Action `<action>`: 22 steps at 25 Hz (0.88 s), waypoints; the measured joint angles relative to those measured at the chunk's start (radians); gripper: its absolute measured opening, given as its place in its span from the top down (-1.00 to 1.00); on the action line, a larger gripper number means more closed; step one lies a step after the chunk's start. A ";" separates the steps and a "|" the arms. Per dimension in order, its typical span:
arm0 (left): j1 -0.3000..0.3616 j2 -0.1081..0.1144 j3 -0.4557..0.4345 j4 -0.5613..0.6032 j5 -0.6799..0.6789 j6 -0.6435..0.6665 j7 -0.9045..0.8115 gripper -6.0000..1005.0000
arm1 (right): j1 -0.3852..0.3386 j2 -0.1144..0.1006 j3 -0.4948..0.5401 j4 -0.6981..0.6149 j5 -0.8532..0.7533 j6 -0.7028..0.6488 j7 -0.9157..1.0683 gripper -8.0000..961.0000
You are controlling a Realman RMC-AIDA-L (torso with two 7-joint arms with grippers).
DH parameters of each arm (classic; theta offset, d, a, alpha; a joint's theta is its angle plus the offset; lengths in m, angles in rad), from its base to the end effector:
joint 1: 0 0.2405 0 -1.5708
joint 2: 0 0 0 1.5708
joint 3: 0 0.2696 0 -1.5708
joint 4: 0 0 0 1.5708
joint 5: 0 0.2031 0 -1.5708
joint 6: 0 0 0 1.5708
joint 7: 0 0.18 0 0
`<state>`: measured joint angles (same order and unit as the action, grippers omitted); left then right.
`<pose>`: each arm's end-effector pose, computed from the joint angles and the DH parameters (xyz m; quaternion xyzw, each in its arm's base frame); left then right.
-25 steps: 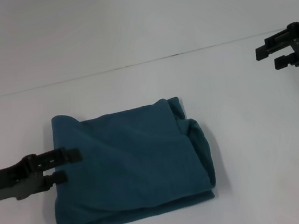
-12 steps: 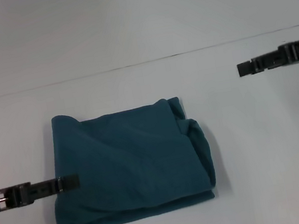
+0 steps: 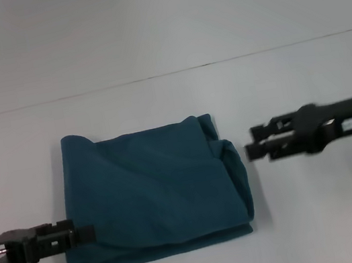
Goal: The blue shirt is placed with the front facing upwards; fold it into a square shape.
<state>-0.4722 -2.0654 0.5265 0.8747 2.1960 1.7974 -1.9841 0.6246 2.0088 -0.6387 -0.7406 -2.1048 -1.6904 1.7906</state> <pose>-0.2768 0.3127 0.0076 -0.8599 -0.4580 -0.2180 0.0577 0.2338 0.3615 0.0005 -0.9191 0.3231 0.2166 0.0623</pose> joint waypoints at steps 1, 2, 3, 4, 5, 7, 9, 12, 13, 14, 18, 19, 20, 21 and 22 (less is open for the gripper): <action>0.003 -0.002 0.000 0.000 -0.001 0.001 0.009 -0.75 | -0.005 0.017 -0.003 0.000 0.000 0.010 -0.031 -0.36; 0.005 -0.003 0.000 0.000 -0.004 0.003 0.016 -0.75 | -0.009 0.032 -0.009 0.000 0.000 0.017 -0.050 -0.36; 0.007 -0.004 0.000 0.000 -0.005 0.007 0.023 -0.75 | -0.012 0.046 -0.018 0.000 0.000 0.033 -0.062 -0.36; 0.008 -0.005 0.001 0.000 -0.005 0.012 0.030 -0.75 | -0.015 0.058 -0.032 0.000 -0.001 0.048 -0.069 -0.36; 0.009 -0.006 0.003 -0.001 -0.005 0.015 0.037 -0.75 | -0.015 0.063 -0.044 0.000 -0.001 0.059 -0.071 -0.36; 0.013 -0.016 0.003 -0.002 -0.006 0.017 0.066 -0.75 | -0.015 0.072 -0.076 0.003 -0.001 0.085 -0.070 -0.36; 0.022 -0.029 0.001 -0.003 -0.009 0.014 0.111 -0.75 | -0.015 0.077 -0.093 0.011 0.000 0.102 -0.068 -0.36; 0.042 -0.057 -0.001 -0.002 -0.022 -0.002 0.190 -0.75 | -0.016 0.082 -0.099 0.044 0.005 0.133 -0.079 -0.36; 0.047 -0.066 -0.001 -0.003 -0.027 -0.011 0.211 -0.75 | -0.016 0.082 -0.100 0.057 0.006 0.143 -0.082 -0.36; 0.048 -0.071 -0.001 -0.005 -0.031 -0.020 0.219 -0.75 | -0.015 0.082 -0.099 0.074 0.008 0.156 -0.085 -0.36; 0.049 -0.084 0.000 -0.031 -0.051 -0.049 0.232 -0.75 | -0.010 0.084 -0.099 0.138 0.027 0.186 -0.117 -0.36; 0.048 -0.085 0.000 -0.038 -0.055 -0.050 0.240 -0.75 | -0.010 0.084 -0.100 0.152 0.036 0.188 -0.133 -0.36; 0.048 -0.085 0.000 -0.041 -0.057 -0.050 0.250 -0.75 | -0.011 0.084 -0.100 0.160 0.043 0.189 -0.147 -0.36; 0.048 -0.085 0.000 -0.044 -0.062 -0.050 0.268 -0.75 | -0.012 0.084 -0.100 0.165 0.051 0.190 -0.158 -0.36; 0.048 -0.085 0.000 -0.045 -0.067 -0.050 0.285 -0.75 | -0.012 0.084 -0.100 0.165 0.051 0.190 -0.158 -0.36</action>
<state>-0.4242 -2.1509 0.5266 0.8299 2.1290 1.7479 -1.6990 0.6129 2.0931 -0.7387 -0.5760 -2.0534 -1.5000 1.6324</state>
